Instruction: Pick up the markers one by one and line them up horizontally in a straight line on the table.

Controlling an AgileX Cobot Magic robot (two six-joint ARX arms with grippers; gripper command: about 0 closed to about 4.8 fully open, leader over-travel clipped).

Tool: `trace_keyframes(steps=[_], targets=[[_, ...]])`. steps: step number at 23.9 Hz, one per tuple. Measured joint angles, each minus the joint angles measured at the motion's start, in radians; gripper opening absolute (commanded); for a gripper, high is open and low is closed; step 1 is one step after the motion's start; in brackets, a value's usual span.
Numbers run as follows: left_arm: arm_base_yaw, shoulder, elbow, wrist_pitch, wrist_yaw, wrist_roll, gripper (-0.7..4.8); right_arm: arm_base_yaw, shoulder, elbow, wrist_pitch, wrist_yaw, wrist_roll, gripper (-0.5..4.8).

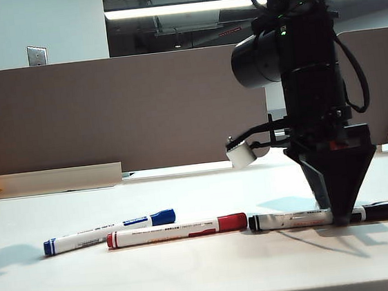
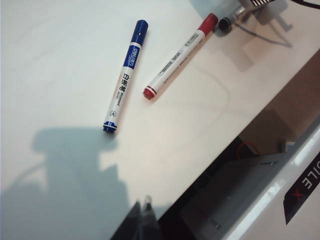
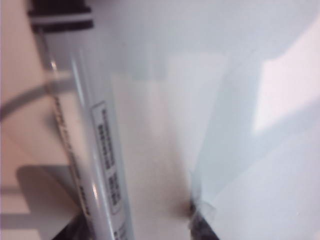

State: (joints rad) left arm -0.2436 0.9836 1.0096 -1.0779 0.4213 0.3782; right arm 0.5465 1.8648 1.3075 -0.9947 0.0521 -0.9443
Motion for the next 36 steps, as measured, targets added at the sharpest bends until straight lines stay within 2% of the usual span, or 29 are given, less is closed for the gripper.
trace_keyframes(steps=[6,14,15,17,18,20,22,23,27,29,32,36], targets=[[0.0,0.0,0.0,0.0,-0.004,0.007,-0.05,0.023,0.0,0.018,-0.019,0.004,0.0,2.66],[0.0,0.0,0.0,0.0,-0.026,0.023,-0.06,0.024,-0.003,0.195,-0.065,0.0,0.05,2.64],[0.0,-0.001,0.0,0.0,-0.027,0.027,-0.06,0.025,-0.005,0.208,-0.068,-0.001,0.056,2.42],[0.0,-0.001,0.0,0.015,-0.03,0.035,-0.05,0.028,-0.022,0.259,-0.06,-0.003,0.117,0.57],[0.0,-0.001,0.0,0.024,-0.033,0.037,-0.05,0.032,-0.028,0.272,-0.055,-0.002,0.143,-0.03],[0.0,0.011,0.0,0.047,-0.04,0.049,0.01,0.043,-0.047,0.307,-0.034,-0.033,0.238,-0.02],[0.0,0.037,0.0,0.063,-0.048,0.053,0.7,0.05,-0.07,0.328,-0.017,-0.135,0.343,-0.02],[0.0,0.057,0.0,0.08,-0.06,0.053,0.83,0.054,-0.084,0.335,-0.017,-0.178,0.409,-0.02],[0.0,0.116,0.0,0.126,-0.085,0.078,0.87,0.086,-0.133,0.335,-0.045,-0.193,0.528,-0.02],[0.0,0.15,0.0,0.146,-0.085,0.108,0.9,0.119,-0.169,0.335,-0.071,-0.193,0.537,-0.02],[0.0,0.239,0.0,0.185,-0.085,0.183,1.25,0.194,-0.262,0.336,-0.103,-0.184,0.541,-0.02],[0.0,0.309,0.0,0.208,-0.073,0.28,1.25,0.234,-0.352,0.336,-0.114,-0.174,0.55,-0.02]])
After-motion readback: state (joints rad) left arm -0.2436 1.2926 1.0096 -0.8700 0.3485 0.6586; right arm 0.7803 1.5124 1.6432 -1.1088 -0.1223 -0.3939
